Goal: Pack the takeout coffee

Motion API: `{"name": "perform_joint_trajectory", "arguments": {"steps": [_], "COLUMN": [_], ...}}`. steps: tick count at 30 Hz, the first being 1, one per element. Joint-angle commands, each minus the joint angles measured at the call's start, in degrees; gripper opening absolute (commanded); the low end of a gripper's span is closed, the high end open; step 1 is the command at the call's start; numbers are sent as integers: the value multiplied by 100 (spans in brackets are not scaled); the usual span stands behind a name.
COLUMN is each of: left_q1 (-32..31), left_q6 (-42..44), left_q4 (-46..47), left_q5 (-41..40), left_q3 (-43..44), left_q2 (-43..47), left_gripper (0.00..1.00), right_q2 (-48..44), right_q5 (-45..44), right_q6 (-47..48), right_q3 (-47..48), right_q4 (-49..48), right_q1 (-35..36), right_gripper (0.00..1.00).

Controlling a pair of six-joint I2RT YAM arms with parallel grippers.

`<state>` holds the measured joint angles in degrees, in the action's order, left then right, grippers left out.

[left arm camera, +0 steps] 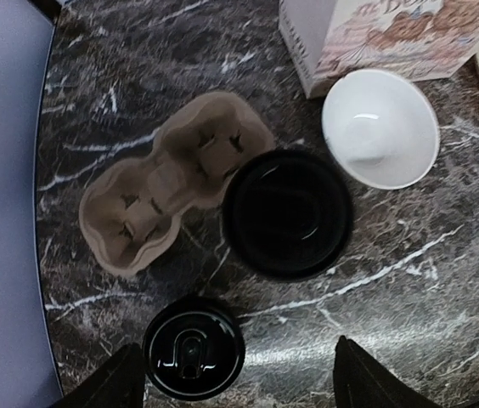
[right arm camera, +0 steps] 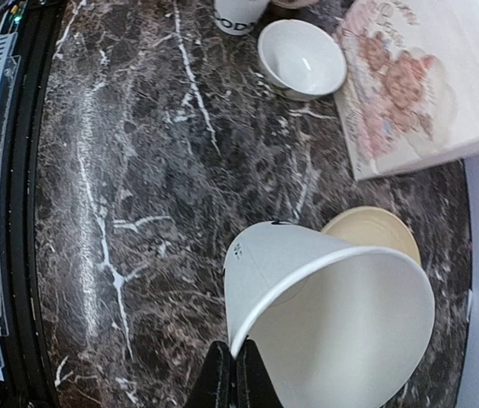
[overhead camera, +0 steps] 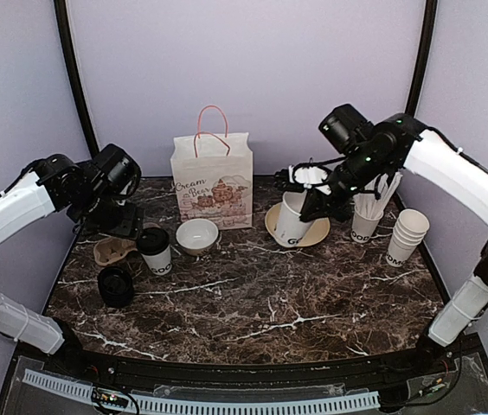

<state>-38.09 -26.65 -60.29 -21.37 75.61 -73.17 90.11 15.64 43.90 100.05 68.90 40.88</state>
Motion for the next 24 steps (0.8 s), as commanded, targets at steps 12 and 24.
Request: {"name": "perform_joint_trajectory", "arguments": {"steps": [12,24], "left_q1": [1071,1439], "left_q6": [-906,-711], "left_q4": [-514,-84], "left_q5": [272,391], "left_q3": [-1417,-1838], "left_q2": [-222,-305], "left_gripper": [67,57], "right_q2": [1115,1440], "right_q5": [-761,-1243], "right_q6": [-708,-747], "right_q3": [-875,-1064], "right_q4": [-1833,-1992], "right_q1": [1992,2275], "right_gripper": [0,3]}}
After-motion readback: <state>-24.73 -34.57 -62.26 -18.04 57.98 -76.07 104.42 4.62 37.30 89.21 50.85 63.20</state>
